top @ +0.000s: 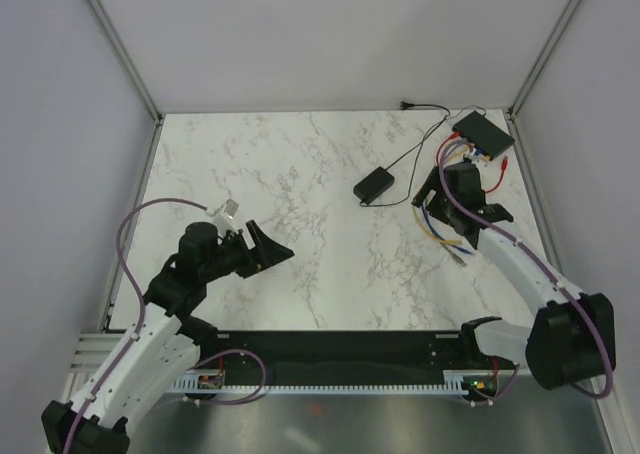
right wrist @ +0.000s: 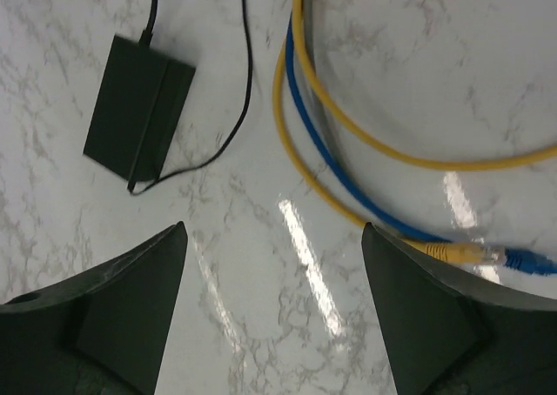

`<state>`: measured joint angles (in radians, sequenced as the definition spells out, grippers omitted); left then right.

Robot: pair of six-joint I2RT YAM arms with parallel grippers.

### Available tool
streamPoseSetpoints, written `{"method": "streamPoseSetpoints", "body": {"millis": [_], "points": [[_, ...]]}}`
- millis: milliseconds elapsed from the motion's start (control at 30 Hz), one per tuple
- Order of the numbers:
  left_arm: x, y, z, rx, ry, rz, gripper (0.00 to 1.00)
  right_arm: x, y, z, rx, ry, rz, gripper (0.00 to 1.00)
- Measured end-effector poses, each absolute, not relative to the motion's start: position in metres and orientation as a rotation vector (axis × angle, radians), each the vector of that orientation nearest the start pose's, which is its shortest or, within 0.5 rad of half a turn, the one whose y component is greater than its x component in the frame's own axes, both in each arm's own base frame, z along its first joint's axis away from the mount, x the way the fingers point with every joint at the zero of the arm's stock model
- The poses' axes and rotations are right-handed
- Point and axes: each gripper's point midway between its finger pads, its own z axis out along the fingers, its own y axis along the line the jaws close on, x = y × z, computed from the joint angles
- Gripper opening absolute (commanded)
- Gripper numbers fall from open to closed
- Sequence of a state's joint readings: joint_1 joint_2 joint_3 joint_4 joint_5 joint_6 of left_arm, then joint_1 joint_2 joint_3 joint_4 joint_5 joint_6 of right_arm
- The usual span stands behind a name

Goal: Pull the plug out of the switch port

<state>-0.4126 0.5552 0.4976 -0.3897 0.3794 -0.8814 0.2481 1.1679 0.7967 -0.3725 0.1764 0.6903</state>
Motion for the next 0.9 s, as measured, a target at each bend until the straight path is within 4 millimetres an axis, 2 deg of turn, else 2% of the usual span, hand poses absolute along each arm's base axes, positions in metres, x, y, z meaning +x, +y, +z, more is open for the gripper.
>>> {"method": "streamPoseSetpoints", "body": {"millis": [100, 167, 267, 333, 367, 467, 533, 633, 800, 900], "points": [[0.172, -0.188, 0.155, -0.175, 2.303, -1.156, 0.83, 0.358, 0.052, 0.125, 0.676, 2.236, 0.196, 0.82], [0.167, -0.19, 0.152, -0.116, 2.326, -1.164, 0.83, 0.387, 0.036, 0.123, 0.725, 2.24, 0.154, 0.79], [0.165, -0.194, 0.161, -0.029, 2.33, -1.181, 0.8, 0.427, 0.01, 0.125, 0.795, 2.208, 0.122, 0.75], [0.166, -0.197, 0.168, 0.012, 2.332, -1.195, 0.78, 0.44, -0.01, 0.124, 0.844, 2.191, 0.104, 0.73], [0.166, -0.199, 0.172, 0.033, 2.334, -1.204, 0.77, 0.446, -0.022, 0.122, 0.874, 2.191, 0.107, 0.67], [0.169, -0.205, 0.181, 0.074, 2.369, -1.224, 0.77, 0.461, -0.053, 0.112, 0.934, 2.194, 0.113, 0.63], [0.173, -0.209, 0.185, 0.086, 2.397, -1.232, 0.77, 0.473, -0.067, 0.106, 0.946, 2.201, 0.117, 0.63], [0.182, -0.214, 0.192, 0.104, 2.434, -1.233, 0.75, 0.49, -0.07, 0.09, 0.936, 2.234, 0.146, 0.57], [0.209, -0.225, 0.215, 0.143, 2.435, -1.216, 0.73, 0.503, -0.06, 0.067, 0.938, 2.294, 0.227, 0.53], [0.222, -0.23, 0.22, 0.157, 2.442, -1.208, 0.72, 0.513, -0.064, 0.057, 0.965, 2.301, 0.274, 0.49]]}}
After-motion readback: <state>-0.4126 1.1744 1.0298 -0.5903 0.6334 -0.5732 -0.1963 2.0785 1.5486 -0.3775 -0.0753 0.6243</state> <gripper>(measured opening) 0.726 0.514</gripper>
